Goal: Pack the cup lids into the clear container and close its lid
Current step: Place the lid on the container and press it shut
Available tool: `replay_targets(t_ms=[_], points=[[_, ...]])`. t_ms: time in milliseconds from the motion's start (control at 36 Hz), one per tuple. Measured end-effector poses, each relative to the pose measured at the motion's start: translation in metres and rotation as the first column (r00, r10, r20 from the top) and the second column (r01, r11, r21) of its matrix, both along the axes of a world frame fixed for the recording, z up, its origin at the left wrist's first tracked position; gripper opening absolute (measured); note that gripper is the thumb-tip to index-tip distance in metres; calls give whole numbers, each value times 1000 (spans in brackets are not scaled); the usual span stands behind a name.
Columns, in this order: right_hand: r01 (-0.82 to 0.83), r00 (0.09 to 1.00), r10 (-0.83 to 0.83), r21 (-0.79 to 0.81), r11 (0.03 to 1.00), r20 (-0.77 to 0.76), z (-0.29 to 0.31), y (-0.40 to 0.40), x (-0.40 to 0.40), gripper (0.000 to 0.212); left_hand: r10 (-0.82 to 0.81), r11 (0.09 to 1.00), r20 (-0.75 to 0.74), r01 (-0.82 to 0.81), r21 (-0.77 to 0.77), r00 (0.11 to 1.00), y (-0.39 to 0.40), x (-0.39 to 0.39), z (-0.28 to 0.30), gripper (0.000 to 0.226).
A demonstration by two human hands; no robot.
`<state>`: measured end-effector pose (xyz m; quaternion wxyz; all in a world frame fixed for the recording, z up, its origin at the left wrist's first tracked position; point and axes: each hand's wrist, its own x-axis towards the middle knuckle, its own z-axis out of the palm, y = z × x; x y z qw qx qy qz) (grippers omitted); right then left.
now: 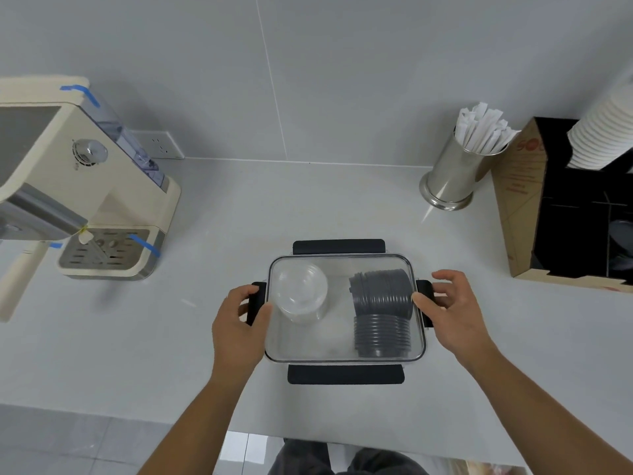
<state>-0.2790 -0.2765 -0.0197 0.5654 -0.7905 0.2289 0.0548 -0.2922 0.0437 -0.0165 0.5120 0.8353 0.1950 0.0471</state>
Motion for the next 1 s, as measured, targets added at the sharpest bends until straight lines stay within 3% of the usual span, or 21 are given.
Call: replay_targets(t_ms=[194, 361, 472, 556, 778, 1000], points=[[13, 993, 30, -355, 935, 115, -4, 9, -12, 20, -28, 988, 27, 23, 150, 999, 2, -3, -6, 35], [-38, 993, 85, -480, 877, 76, -1, 14, -13, 21, -29, 991, -35, 33, 129, 999, 4, -3, -7, 26], [-88, 993, 116, -463, 882, 31, 3, 16, -11, 20, -32, 997, -87, 38, 69, 996, 6, 0, -2, 10], [-107, 993, 120, -450, 887, 0, 5, 16, -9, 22, -64, 995, -85, 70, 74, 994, 5, 1, 2, 22], [-84, 996, 69, -333, 939, -58, 5, 10, -1, 13, -33, 999, -109, 30, -24, 994, 6, 2, -3, 16], [-111, 993, 95, -328, 938, -65, 3, 5, 1, 5, -20, 998, -113, 14, -57, 993, 6, 3, -4, 14]])
